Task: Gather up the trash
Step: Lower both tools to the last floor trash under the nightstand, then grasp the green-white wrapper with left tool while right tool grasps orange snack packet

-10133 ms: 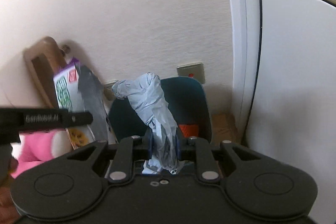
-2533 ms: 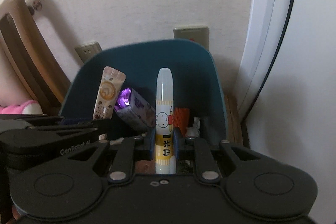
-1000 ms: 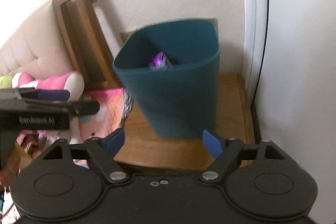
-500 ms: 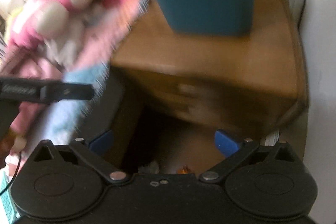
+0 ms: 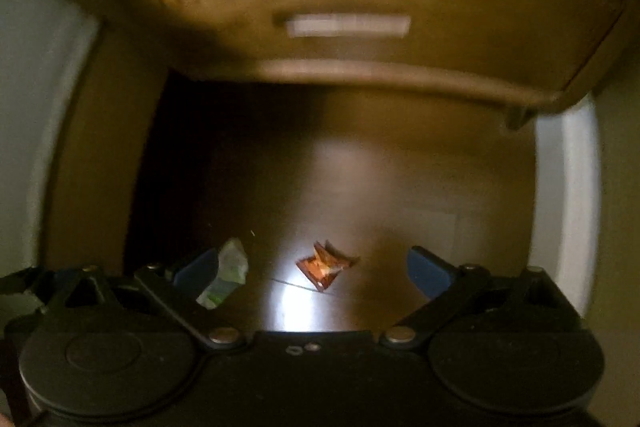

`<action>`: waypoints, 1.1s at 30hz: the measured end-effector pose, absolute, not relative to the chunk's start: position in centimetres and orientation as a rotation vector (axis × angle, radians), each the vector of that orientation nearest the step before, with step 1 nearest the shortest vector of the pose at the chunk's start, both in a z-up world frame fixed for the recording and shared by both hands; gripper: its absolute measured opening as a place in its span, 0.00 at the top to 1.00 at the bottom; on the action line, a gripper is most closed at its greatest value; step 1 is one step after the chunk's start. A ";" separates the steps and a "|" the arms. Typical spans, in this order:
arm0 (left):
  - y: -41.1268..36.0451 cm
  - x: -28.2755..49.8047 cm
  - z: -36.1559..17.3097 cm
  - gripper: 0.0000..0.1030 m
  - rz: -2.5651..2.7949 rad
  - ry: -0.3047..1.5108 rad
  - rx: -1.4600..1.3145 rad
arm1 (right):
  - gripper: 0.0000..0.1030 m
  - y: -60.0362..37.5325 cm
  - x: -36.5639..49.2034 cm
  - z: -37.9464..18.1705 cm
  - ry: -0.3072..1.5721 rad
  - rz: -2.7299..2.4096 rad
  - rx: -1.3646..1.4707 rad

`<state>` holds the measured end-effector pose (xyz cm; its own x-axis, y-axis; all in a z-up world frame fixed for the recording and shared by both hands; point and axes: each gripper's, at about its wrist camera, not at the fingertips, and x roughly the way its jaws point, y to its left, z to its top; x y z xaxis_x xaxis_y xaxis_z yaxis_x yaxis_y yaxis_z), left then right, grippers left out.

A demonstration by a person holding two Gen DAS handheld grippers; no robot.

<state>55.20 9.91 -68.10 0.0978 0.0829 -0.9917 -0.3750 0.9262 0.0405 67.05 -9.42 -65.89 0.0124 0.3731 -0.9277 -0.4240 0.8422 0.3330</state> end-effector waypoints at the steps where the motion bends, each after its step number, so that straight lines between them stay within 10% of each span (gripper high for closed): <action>1: 9.8 54.8 -69.6 0.00 0.354 1.446 -0.232 | 0.04 -9.0 66.8 -67.8 1.449 0.620 -0.049; 24: 14.1 52.1 -87.9 0.01 0.403 1.557 -0.150 | 0.23 -4.8 65.0 -88.6 1.727 0.227 0.197; 33: 14.5 52.5 -87.9 0.36 0.405 1.577 -0.144 | 0.46 -3.8 65.1 -88.8 1.733 0.201 0.171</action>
